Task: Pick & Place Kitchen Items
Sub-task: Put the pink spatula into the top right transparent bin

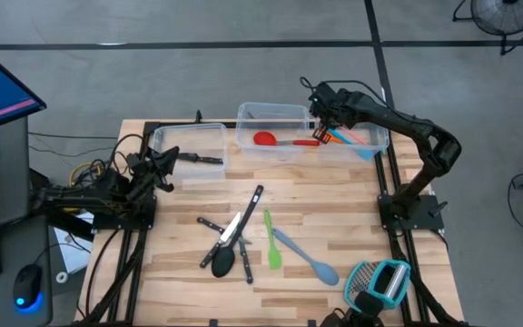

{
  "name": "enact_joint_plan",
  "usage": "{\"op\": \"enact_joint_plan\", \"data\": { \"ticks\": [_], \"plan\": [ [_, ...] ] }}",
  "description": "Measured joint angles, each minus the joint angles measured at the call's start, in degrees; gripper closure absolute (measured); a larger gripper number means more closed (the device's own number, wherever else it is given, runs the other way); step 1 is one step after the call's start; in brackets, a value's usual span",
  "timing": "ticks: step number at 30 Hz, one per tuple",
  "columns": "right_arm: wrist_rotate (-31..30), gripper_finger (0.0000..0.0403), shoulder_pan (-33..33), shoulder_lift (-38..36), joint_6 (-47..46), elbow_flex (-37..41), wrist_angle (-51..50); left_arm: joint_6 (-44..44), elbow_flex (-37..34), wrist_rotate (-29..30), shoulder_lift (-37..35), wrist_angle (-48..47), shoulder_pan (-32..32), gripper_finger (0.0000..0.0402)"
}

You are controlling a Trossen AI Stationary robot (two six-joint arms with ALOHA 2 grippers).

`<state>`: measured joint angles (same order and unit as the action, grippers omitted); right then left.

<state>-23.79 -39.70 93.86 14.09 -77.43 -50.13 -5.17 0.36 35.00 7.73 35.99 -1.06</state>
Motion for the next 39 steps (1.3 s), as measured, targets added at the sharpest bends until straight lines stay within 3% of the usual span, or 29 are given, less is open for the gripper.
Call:
{"op": "enact_joint_plan", "data": {
  "ticks": [3,8,12,15,17,23,27,39],
  "plan": [
    [0.0,0.0403,-0.1,0.0,0.0,0.0,-0.2,-4.2,0.0,-3.1,-0.2,2.3,0.0,0.0400],
    [0.5,0.0403,-0.1,0.0,0.0,0.0,-0.2,-1.9,1.1,-30.1,-0.2,0.5,0.0,0.0400],
    [1.7,0.0403,-0.2,0.0,0.4,0.0,-0.5,-2.8,5.2,-41.8,-0.2,-15.5,0.0,0.0400],
    [1.9,0.0403,-0.2,0.0,0.5,0.0,-0.6,-2.6,9.2,-42.4,-0.5,-28.3,0.0,0.0400],
    [1.9,0.0403,-0.2,0.0,0.4,0.0,-0.6,-1.2,10.0,-42.4,-1.3,-31.0,0.0,0.0400],
    [1.9,0.0403,-0.2,0.0,0.4,0.0,-0.1,0.2,4.2,-42.2,-7.6,-31.4,0.0,0.0400],
    [2.0,0.0403,-0.2,0.0,0.0,0.0,-0.3,-0.1,0.5,-42.0,-7.7,-28.0,0.0,0.0400],
    [4.5,0.0403,-0.6,0.0,-0.1,0.0,0.0,0.3,0.0,-40.5,-7.7,-34.0,0.1,0.0400]
  ]
}}
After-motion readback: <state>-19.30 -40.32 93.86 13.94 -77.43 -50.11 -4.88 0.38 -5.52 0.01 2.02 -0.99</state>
